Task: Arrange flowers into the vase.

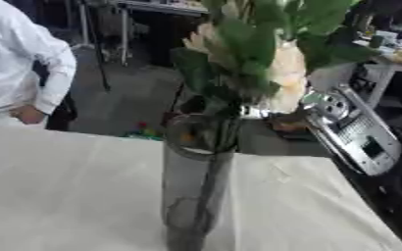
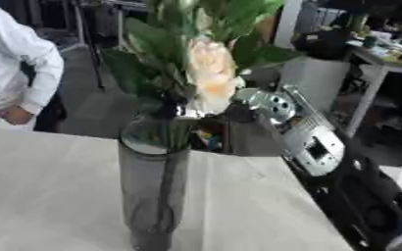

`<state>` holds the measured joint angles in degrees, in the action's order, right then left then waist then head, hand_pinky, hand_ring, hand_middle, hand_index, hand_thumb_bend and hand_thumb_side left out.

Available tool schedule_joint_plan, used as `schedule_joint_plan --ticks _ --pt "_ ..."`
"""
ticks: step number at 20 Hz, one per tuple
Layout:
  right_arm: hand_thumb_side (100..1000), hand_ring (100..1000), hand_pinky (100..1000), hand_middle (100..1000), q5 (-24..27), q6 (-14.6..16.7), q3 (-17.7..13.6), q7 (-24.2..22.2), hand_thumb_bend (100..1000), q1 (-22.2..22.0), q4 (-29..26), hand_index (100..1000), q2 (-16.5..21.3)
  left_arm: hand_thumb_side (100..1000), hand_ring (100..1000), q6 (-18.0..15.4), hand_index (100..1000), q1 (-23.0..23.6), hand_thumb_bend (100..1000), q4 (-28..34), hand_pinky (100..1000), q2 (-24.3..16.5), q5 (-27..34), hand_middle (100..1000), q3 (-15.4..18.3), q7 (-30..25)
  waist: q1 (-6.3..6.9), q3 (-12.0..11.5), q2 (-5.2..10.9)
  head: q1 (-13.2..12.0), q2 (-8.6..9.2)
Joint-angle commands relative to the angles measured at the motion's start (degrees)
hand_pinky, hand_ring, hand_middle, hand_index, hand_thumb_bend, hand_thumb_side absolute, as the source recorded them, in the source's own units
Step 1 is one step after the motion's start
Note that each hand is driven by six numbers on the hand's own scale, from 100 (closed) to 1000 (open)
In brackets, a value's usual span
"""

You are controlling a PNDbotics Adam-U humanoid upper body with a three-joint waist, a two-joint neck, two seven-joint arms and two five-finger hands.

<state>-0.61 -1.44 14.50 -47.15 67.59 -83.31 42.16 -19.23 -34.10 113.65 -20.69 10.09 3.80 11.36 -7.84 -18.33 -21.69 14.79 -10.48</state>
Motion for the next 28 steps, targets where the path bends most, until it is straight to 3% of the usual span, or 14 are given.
schedule_joint_plan --ticks 1,5,8,13,14,28 --pt "957 1000 938 961 -1.04 0.29 -1.04 -1.39 721 1.7 0.91 937 2.08 1000 922 0.15 967 -0.34 100 0.94 789 -1.46 0.07 845 0.49 0.02 0.36 0.11 1.69 0.17 0.23" --pt "892 1000 960 975 -2.25 1.11 -0.93 -4.17 797 2.14 2.54 948 2.26 1000 922 0.17 967 -0.33 100 0.94 789 -1.62 0.04 845 0.48 0.01 0.16 0.14 1.8 0.14 0.02" --pt "794 1000 973 987 -3.42 1.89 -0.34 -4.74 831 2.34 3.71 958 2.37 1000 921 0.19 967 -0.3 100 0.94 789 -1.72 0.02 845 0.47 0.0 0.03 0.1 1.85 0.2 0.01" --pt "794 1000 973 987 -4.27 2.75 -0.05 -4.82 831 2.52 4.75 958 2.31 1000 921 0.18 967 -0.25 100 0.94 789 -1.77 -0.01 845 0.48 0.02 0.0 0.1 1.88 0.25 -0.03" --pt "728 1000 980 998 -4.23 2.84 -0.17 -4.82 852 2.53 4.83 980 2.36 1000 922 0.22 967 -0.21 100 0.94 789 -1.74 -0.01 843 0.49 0.02 0.03 0.15 1.85 0.26 0.0" --pt "745 1000 988 1000 0.92 2.94 -1.6 -4.82 888 2.0 2.82 1000 3.14 1000 924 0.56 967 -0.29 100 0.94 789 -1.57 -0.09 843 0.47 -0.1 0.49 0.57 1.65 0.43 -0.03"
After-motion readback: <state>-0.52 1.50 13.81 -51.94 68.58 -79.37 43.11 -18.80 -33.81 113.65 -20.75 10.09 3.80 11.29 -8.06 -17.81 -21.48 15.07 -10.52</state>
